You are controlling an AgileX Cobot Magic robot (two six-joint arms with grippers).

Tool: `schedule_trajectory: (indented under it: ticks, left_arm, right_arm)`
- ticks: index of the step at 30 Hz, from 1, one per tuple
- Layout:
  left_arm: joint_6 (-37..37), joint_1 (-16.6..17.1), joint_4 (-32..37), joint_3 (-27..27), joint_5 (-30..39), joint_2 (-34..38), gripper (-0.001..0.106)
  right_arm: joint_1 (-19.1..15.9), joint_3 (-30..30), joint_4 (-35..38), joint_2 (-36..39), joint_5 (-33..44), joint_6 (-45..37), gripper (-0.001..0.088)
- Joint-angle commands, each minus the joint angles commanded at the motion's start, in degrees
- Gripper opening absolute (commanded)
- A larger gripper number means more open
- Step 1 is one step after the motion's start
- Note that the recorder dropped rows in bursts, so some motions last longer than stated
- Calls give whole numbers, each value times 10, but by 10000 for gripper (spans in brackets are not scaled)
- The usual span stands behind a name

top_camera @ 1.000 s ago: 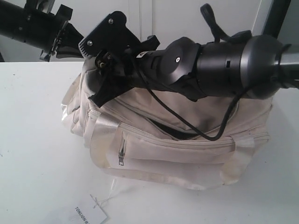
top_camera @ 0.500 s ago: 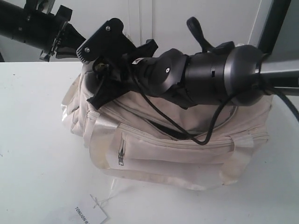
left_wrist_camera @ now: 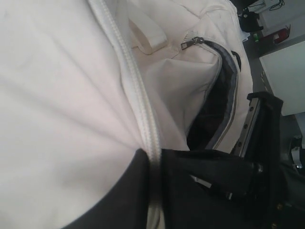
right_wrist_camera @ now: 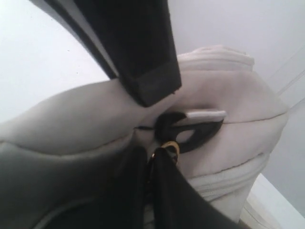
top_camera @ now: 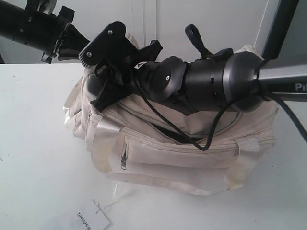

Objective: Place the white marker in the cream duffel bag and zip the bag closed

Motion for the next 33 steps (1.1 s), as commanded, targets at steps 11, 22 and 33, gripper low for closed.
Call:
schedule_trajectory:
  ticks: [11, 22, 33]
  left_arm:
    - [1, 0, 17, 0, -22, 0, 0]
    - [1, 0, 72, 0, -41, 0, 0]
    - [1, 0, 73, 0, -41, 0, 0]
  right_arm:
    - [0, 1, 38, -69, 51, 1, 0]
    - [0, 1, 41, -92, 188, 5, 0]
    - [0, 3, 37, -102, 312, 7, 0]
